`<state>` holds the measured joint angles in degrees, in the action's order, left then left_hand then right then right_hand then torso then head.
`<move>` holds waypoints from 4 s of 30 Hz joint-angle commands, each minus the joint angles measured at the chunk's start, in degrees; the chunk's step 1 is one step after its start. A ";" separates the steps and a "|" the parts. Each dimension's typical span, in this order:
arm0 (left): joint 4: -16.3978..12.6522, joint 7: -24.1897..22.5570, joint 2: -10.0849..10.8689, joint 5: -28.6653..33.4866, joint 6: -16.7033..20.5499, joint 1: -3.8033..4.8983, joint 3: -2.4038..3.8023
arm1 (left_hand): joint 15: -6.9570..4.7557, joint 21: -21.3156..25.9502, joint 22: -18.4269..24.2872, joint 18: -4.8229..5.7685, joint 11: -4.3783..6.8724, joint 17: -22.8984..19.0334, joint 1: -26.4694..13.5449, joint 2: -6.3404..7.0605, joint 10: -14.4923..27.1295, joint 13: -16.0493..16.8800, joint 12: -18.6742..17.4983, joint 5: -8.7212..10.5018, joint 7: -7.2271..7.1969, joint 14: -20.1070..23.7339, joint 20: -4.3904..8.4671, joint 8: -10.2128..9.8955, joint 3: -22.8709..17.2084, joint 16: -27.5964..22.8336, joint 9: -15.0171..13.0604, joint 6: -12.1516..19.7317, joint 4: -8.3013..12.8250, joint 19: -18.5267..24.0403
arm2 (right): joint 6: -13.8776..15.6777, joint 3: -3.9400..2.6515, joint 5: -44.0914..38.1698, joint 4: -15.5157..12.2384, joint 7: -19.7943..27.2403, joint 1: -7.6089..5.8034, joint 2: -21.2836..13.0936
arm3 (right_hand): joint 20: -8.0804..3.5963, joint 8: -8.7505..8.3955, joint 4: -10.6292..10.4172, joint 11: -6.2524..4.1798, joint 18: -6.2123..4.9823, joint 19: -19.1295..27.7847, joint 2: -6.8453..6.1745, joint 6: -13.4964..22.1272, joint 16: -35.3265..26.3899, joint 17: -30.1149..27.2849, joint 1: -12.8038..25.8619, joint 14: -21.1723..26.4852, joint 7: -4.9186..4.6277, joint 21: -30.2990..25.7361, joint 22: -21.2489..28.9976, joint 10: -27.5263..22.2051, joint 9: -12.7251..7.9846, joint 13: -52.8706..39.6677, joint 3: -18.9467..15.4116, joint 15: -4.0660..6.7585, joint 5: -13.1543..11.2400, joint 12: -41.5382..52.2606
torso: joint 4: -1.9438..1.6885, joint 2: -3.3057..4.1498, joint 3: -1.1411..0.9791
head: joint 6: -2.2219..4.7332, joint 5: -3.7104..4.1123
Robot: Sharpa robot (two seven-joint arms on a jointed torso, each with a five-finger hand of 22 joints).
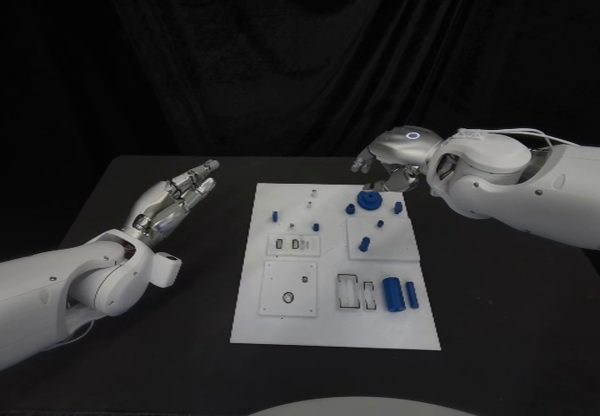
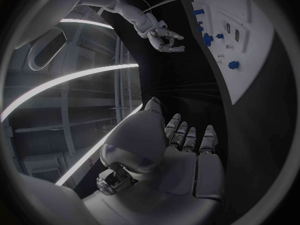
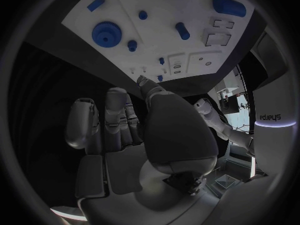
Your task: Assemble the parts on the task board
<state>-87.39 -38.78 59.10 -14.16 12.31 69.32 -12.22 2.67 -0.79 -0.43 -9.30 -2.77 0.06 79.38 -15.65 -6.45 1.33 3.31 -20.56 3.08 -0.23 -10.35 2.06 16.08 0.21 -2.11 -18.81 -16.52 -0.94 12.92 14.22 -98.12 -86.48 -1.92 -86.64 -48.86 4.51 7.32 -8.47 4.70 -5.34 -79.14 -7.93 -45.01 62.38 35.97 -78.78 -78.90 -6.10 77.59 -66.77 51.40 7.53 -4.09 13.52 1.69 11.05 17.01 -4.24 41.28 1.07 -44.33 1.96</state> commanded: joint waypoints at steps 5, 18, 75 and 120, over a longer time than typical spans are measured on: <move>-0.53 -14.00 0.29 -0.58 -1.68 0.16 0.07 | -1.20 0.51 0.25 -1.08 0.73 -0.06 1.03 0.36 0.85 -0.12 -0.69 -0.60 -0.34 0.23 0.91 0.02 0.01 -0.21 0.05 0.48 -0.22 0.68 | -2.93 -0.03 -3.26 -1.38 -3.21 0.69 -0.69 | 0.06 -0.58 -0.06 0.08 0.32 0.20 0.05 0.16 -0.71 -0.29 -0.96 -0.05 0.30 0.04 -0.05 0.50 -0.03 -0.01 -0.59 -0.04 1.14 -1.70 | -1.41 2.82 0.94 | 1.03 1.90; -2.30 -13.88 1.01 -0.59 -2.13 0.17 0.07 | -1.40 0.62 0.31 -1.10 0.86 -0.06 1.39 0.31 1.58 -0.23 -1.05 -1.28 -1.31 0.23 1.82 -0.19 0.12 -0.21 0.21 2.04 -0.24 0.79 | -4.47 -0.03 -3.31 -0.43 -2.91 1.45 -0.06 | -0.17 -1.09 0.23 -0.32 0.56 -0.24 0.44 -0.40 -2.64 -2.80 -1.88 0.29 1.16 0.56 -1.61 3.18 0.18 -0.75 0.03 0.30 4.63 -3.15 | -1.39 5.16 1.60 | 2.37 2.92; -1.59 -12.16 0.56 -0.59 -4.62 0.14 0.06 | 0.06 0.43 0.18 -1.06 -0.58 -0.06 5.61 0.36 1.84 -0.23 -0.99 -7.00 -1.31 0.23 0.14 -0.20 -1.33 -0.21 0.24 3.03 0.16 0.60 | -0.83 -0.04 -3.31 4.58 2.21 4.05 3.28 | -1.52 3.78 1.21 -2.53 1.07 -1.58 1.94 -12.55 -1.85 2.06 -2.66 -2.76 2.04 1.49 -4.90 14.64 6.24 -3.19 6.57 1.77 7.52 -3.74 | -1.51 6.00 1.99 | 2.13 2.63; -1.25 -11.37 0.35 -0.59 -4.62 0.13 0.05 | 0.22 0.37 0.14 -1.06 -0.52 -0.06 7.34 0.74 2.00 -0.25 -1.02 -8.59 -0.61 0.23 -0.47 -0.19 -1.97 -0.21 0.24 3.27 0.52 0.54 | 0.36 -0.64 -0.69 11.13 0.69 0.69 12.46 | -1.72 8.93 2.39 -3.36 1.49 -2.41 2.67 -16.27 -0.93 4.84 -1.50 -3.60 2.14 2.25 -7.04 19.04 15.05 -3.96 4.93 1.73 9.67 -5.37 | -1.42 6.13 2.10 | 3.37 1.34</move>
<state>-88.51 -38.83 59.57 -14.61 8.13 69.33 -12.23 2.56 -0.57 -0.20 -9.31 -3.17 0.05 86.17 -14.73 -4.38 1.13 2.59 -28.77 2.16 -0.13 -10.46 2.05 14.42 0.21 -1.92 -15.68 -16.12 -0.24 13.85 13.65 -98.78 -75.80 -0.13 -85.83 -36.55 2.66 11.38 -6.15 1.22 -4.91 -81.18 -5.73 -58.98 61.25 40.76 -80.67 -82.22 -5.50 79.48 -73.76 70.23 12.79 -8.09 18.63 3.69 20.39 11.94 -5.66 47.40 3.15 -41.07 3.35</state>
